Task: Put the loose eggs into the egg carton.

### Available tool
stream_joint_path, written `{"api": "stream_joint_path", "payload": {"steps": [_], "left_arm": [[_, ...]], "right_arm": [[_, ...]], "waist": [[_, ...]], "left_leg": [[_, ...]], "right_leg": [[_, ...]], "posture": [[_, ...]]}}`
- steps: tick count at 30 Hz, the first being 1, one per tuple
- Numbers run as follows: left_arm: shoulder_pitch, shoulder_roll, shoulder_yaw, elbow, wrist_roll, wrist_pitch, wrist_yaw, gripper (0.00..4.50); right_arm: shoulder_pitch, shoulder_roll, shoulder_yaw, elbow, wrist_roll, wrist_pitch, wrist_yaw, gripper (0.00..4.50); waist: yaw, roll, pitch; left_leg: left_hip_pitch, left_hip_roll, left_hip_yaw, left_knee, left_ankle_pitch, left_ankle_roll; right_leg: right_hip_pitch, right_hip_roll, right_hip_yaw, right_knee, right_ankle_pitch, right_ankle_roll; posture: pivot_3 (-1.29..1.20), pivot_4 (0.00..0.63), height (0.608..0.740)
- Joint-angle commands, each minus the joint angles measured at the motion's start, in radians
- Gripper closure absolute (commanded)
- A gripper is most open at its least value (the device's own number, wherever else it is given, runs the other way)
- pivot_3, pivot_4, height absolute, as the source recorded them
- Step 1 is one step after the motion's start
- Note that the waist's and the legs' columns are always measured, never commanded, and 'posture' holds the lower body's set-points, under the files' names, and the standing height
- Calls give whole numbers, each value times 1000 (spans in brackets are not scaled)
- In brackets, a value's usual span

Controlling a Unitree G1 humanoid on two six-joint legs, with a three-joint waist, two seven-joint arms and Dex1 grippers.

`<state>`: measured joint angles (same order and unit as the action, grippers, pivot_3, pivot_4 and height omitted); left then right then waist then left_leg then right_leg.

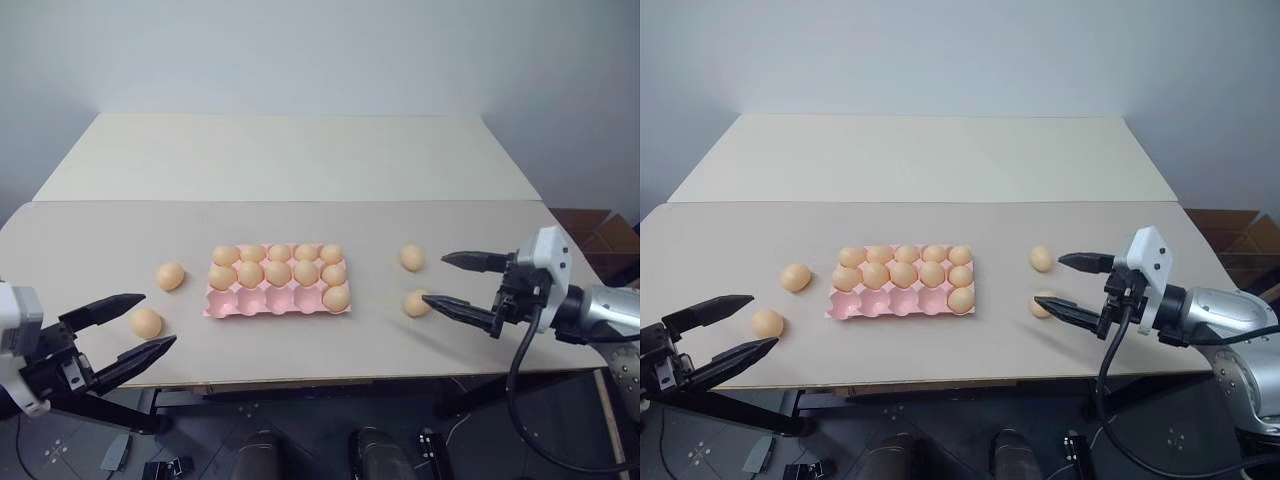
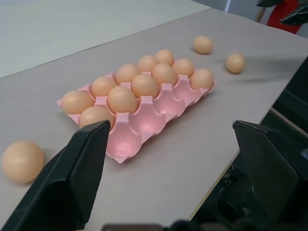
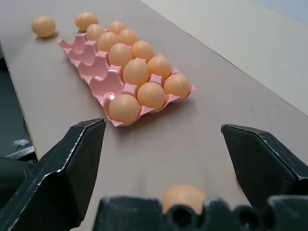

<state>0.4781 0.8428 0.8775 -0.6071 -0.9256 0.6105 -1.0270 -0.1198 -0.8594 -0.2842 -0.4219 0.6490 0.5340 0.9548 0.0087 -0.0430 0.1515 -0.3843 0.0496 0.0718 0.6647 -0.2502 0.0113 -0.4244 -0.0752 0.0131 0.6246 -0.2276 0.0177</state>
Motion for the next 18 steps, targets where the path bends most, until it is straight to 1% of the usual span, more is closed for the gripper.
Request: {"api": "stream_joint_path", "payload": {"steps": [1, 5, 7, 12, 15, 18], "left_arm": [[-24, 28, 1, 2, -4, -18, -30, 66], [-69, 38, -39, 8, -7, -15, -30, 66], [-91, 43, -67, 16, -2, -14, -33, 66], [-148, 62, -124, 38, 11, -15, -43, 66], [-165, 69, -131, 46, 13, -12, -48, 66], [-165, 69, -128, 46, 17, -9, -54, 66]], "right_arm": [[11, -40, -23, -34, -26, 12, -20, 0], [41, -34, 39, -51, -93, 7, -70, 0], [39, -24, 93, -47, -130, -7, -81, 0], [-18, 21, 234, 33, -246, -5, -138, 0], [-56, 34, 299, 83, -309, 34, -176, 0], [-93, 65, 350, 145, -365, 43, -217, 0]], "waist": [[0, 0, 0], [3, 0, 0], [2, 0, 0], [-7, 0, 0], [-8, 0, 0], [-9, 0, 0]], "left_leg": [[0, 0, 0, 0, 0, 0], [-1, 0, 0, 0, 0, 0], [-1, 0, 0, 0, 0, 0], [0, 0, 0, 0, 0, 0], [0, 0, 0, 0, 0, 0], [0, 0, 0, 0, 0, 0]], "right_leg": [[0, 0, 0, 0, 0, 0], [0, 0, 0, 0, 0, -1], [0, 0, 0, 0, 0, -1], [0, 0, 0, 0, 0, 0], [0, 0, 0, 1, 1, -1], [-1, 0, 0, 0, 3, -5]], "posture": [[0, 150, 740], [0, 150, 740], [0, 150, 740], [0, 150, 740], [0, 150, 740], [0, 150, 740]]}}
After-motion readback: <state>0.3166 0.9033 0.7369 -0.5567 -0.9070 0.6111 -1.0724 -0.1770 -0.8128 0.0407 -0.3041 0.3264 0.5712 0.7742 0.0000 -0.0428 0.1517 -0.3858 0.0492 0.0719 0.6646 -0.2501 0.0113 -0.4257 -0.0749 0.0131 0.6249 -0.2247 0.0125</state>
